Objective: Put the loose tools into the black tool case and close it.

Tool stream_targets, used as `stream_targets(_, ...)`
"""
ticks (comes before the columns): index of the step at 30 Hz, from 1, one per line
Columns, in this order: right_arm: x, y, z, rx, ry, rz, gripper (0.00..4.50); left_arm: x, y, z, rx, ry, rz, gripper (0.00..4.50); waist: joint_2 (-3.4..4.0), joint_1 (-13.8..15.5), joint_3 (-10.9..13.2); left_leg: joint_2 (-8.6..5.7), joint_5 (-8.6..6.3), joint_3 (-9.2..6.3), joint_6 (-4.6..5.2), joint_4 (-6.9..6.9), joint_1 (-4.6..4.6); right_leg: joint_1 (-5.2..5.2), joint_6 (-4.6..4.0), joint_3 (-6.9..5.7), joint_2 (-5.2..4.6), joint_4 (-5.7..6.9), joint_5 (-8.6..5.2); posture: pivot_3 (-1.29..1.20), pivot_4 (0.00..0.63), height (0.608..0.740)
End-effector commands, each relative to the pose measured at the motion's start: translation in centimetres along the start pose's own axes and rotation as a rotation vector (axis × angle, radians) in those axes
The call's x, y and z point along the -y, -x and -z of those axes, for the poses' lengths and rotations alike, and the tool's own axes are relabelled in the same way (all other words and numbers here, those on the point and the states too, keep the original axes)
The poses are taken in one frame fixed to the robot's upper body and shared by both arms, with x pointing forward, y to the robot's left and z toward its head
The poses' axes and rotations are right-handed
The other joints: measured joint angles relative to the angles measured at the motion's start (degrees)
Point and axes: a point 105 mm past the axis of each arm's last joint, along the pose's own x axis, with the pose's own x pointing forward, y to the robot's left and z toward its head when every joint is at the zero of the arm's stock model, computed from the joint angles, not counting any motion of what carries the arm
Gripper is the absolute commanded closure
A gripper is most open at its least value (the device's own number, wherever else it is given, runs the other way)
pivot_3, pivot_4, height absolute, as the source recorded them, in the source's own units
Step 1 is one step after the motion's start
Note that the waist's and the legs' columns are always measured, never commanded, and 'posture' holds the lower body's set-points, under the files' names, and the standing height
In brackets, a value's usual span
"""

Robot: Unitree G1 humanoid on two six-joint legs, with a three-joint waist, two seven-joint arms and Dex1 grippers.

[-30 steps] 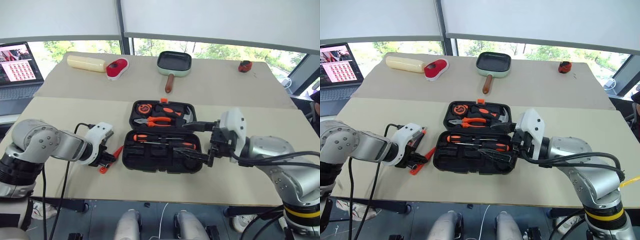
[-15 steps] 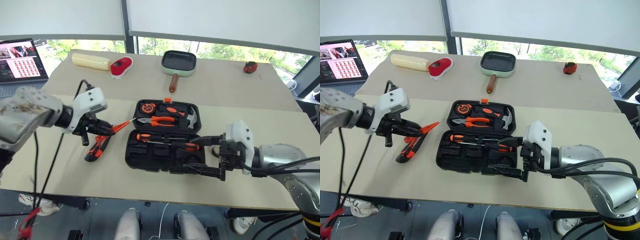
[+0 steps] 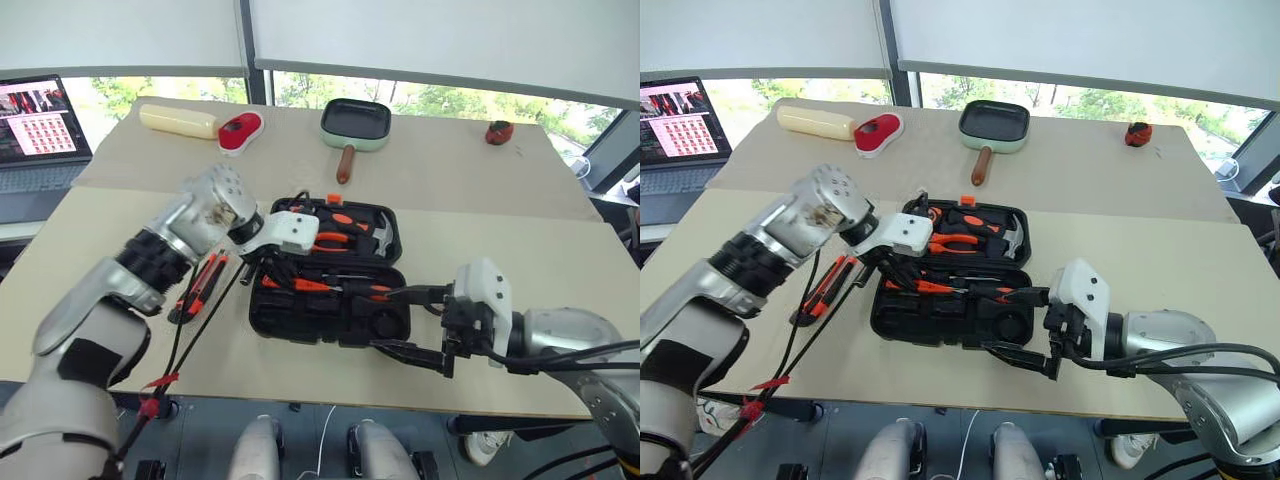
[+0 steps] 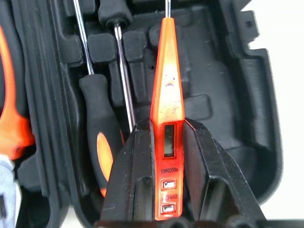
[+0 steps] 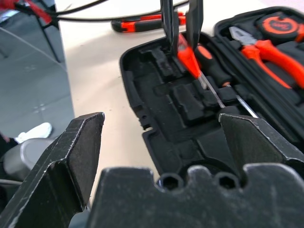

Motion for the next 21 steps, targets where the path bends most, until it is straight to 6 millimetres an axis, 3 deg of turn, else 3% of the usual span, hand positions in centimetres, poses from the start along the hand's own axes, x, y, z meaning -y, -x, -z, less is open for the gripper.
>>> stream_targets(1, -0.1, 0.4, -0.9, 0.028, 0.047, 0.037, 0.0, -0.3, 0.3, 0.3, -0.075, 0.029, 0.001, 4.1, 0.0, -0.08, 0.0, 0.0, 0.0, -0.01, 0.0, 0.0, 0.0, 0.0, 0.0, 0.0, 0.0, 0.01, 0.0, 0.0, 0.15, 0.74)
stream_targets(12, 0.9, 0.3, -1.4, 0.068, 0.052, 0.092, 0.0, 0.2, -1.0, -0.6, -0.038, 0.222, 0.074, 4.1, 0.01, -0.01, -0.01, 0.0, -0.05, -0.11, 0.08, 0.2, 0.0, 0.08, 0.03, -0.05, 0.0, 0.08, -0.02, 0.0, 0.15, 0.74)
stream_targets(21, 1.1, 0.1, -1.6, 0.089, 0.048, 0.102, 0.0, -0.2, -1.7, 0.2, -0.099, 0.205, 0.061, 4.1, 0.02, 0.07, -0.01, 0.0, -0.06, -0.13, 0.1, 0.26, -0.03, 0.09, 0.04, -0.06, 0.0, 0.1, -0.02, 0.0, 0.15, 0.74)
